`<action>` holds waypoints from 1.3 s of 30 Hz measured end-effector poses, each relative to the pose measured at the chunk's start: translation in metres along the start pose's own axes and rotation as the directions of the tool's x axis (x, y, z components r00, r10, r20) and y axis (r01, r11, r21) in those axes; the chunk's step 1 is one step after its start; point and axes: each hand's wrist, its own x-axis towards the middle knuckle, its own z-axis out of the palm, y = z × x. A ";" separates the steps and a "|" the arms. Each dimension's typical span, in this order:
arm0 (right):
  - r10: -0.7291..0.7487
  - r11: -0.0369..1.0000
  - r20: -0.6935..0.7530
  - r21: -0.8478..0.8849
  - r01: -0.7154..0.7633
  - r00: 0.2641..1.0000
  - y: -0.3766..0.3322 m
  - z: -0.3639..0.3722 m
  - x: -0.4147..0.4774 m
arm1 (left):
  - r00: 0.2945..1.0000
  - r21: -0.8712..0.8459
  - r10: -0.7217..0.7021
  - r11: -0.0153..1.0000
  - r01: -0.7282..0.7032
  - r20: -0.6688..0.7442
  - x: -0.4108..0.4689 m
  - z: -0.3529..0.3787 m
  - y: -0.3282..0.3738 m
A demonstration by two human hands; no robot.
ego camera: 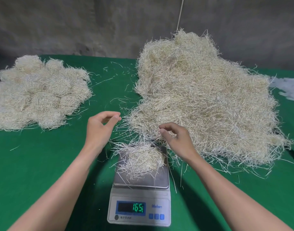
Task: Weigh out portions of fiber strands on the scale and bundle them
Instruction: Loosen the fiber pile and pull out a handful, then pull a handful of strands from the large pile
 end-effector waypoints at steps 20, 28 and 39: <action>0.022 1.000 0.025 0.016 -0.023 0.999 0.005 0.000 -0.005 | 0.991 -0.034 -0.050 0.998 0.055 0.123 -0.007 0.021 0.007; 0.049 0.998 -0.049 0.048 -0.047 0.998 0.015 -0.031 0.001 | 0.970 -0.018 -0.073 0.997 0.079 0.232 -0.004 0.056 0.021; 0.289 0.725 -0.411 -0.496 -0.478 0.865 0.088 -0.156 0.049 | 0.913 0.072 -0.059 0.997 0.033 0.404 0.009 0.156 0.056</action>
